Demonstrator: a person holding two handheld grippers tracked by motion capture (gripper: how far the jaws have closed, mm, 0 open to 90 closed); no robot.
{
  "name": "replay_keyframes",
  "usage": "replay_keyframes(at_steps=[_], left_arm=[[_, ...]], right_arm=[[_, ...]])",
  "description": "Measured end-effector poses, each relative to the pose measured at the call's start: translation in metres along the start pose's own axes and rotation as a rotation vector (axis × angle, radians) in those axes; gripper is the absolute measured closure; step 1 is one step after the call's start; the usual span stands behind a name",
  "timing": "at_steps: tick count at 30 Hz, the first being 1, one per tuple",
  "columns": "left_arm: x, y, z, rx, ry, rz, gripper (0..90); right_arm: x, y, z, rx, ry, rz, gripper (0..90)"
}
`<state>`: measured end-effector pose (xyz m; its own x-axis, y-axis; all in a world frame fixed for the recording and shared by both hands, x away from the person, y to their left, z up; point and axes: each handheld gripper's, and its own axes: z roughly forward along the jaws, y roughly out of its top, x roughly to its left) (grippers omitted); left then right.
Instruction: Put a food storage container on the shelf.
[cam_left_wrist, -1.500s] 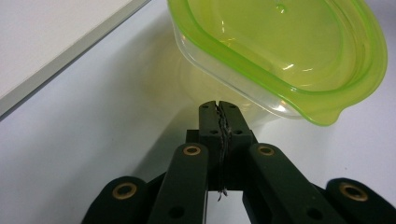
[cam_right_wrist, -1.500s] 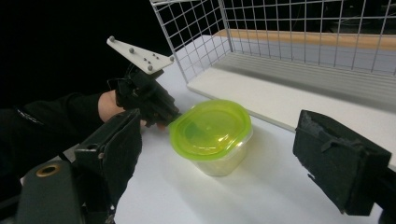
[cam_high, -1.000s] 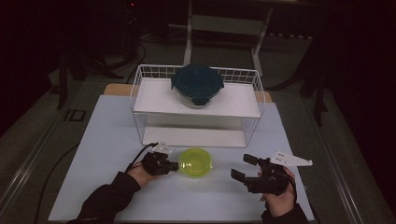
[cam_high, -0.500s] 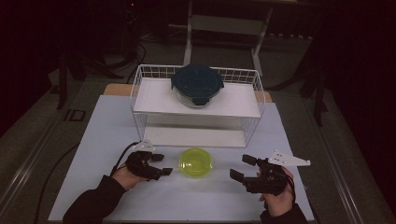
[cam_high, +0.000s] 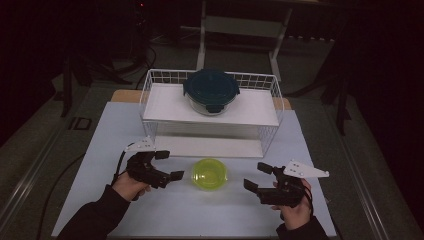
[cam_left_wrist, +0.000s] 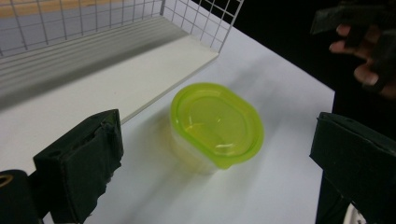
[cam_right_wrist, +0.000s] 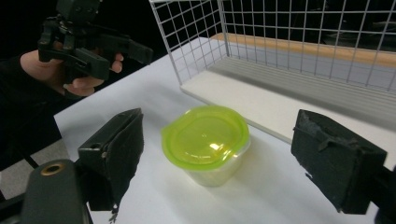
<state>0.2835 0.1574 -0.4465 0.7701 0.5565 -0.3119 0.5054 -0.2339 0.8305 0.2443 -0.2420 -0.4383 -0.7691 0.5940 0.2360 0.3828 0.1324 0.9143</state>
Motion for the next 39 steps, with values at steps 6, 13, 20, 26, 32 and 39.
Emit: replay_keyframes(at_steps=[6, 13, 20, 26, 32, 39], left_arm=[[-0.003, 0.006, 0.01, 0.009, -0.007, -0.027, 2.3], [0.001, 0.009, 0.02, 0.009, -0.035, -0.032, 3.0], [0.009, 0.014, 0.034, 0.051, -0.052, -0.122, 3.7], [0.019, 0.011, 0.05, 0.102, -0.056, -0.201, 3.6], [0.031, 0.004, 0.063, 0.139, -0.024, -0.326, 12.6], [0.034, -0.005, 0.072, 0.194, -0.039, -0.414, 21.3]], right_arm=[[-0.003, 0.001, 0.01, 0.049, -0.014, 0.006, 15.1], [-0.013, 0.002, 0.027, 0.086, 0.003, 0.049, 14.2], [-0.026, 0.001, 0.049, 0.138, 0.024, 0.119, 14.6], [-0.034, -0.001, 0.068, 0.181, -0.001, 0.205, 14.1], [-0.043, -0.009, 0.082, 0.231, 0.005, 0.288, 21.4], [-0.055, -0.02, 0.094, 0.29, 0.036, 0.448, 36.9]])
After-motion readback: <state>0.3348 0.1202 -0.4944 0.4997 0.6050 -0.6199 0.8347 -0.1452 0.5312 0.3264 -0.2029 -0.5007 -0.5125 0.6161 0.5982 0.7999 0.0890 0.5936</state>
